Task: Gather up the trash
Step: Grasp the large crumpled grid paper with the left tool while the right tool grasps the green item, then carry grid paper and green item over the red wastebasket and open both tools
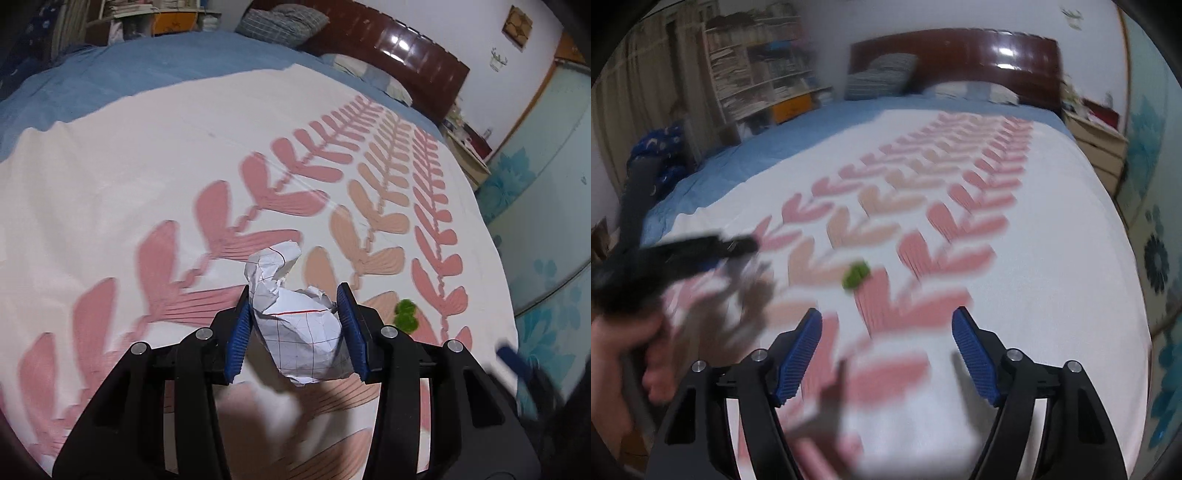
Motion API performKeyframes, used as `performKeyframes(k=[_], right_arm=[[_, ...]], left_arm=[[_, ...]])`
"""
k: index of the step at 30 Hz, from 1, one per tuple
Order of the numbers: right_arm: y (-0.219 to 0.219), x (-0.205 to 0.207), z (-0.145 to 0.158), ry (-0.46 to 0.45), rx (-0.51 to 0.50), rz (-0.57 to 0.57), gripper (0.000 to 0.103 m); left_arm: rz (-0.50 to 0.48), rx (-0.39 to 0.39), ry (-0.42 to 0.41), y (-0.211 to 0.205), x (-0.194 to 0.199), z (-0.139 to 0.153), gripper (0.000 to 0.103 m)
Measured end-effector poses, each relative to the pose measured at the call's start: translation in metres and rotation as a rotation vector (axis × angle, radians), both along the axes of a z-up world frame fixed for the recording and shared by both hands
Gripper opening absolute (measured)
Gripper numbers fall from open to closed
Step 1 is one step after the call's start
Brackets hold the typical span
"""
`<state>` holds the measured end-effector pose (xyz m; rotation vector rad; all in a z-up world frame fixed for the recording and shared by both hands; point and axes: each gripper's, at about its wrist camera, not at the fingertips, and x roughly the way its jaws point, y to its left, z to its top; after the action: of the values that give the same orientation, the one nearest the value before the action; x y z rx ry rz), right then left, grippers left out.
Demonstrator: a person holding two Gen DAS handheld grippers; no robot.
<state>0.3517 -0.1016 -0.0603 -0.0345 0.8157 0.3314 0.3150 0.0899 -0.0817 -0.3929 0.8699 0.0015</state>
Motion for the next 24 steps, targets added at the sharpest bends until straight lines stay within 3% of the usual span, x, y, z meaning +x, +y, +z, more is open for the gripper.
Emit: performKeyframes(k=[2,5,7,8,10,11,13,19,24], right_arm=[[0.017,0.028,-0.009,0.058,-0.005,0.013,0.055],[0.04,0.049,-0.02,0.075,-0.045,0.024,0.053],[0.059,0.056,-0.039,0.137,-0.118,0.06,0.047],[0.066,0.057,-0.046,0.155,-0.161,0.069,0.039],[0.069,0.057,-0.045,0.147,-0.178,0.068,0.036],[0.068,0.058,-0.045,0.146,-0.179,0.063,0.024],[0.064,0.057,-0.045,0.14,-0.177,0.036,0.014],[0.043,0.057,-0.041,0.148,-0.082,-0.011,0.013],[-0.01,-0.004,0.006,0.097,-0.018,0.008,0.012]], left_arm=[[0.011,-0.001,0.007,0.012,-0.006,0.0,0.045],[0.023,-0.013,0.015,0.025,-0.01,-0.002,0.045],[0.032,-0.016,0.019,0.031,-0.013,-0.002,0.045],[0.035,-0.02,0.021,0.034,-0.015,-0.002,0.045],[0.035,-0.018,0.025,0.034,-0.016,-0.003,0.045],[0.032,-0.019,0.025,0.034,-0.016,-0.003,0.045],[0.022,-0.011,0.024,0.03,-0.016,-0.002,0.045],[-0.012,0.009,-0.026,0.007,-0.035,0.017,0.045],[-0.016,0.014,-0.087,-0.02,-0.09,0.043,0.045]])
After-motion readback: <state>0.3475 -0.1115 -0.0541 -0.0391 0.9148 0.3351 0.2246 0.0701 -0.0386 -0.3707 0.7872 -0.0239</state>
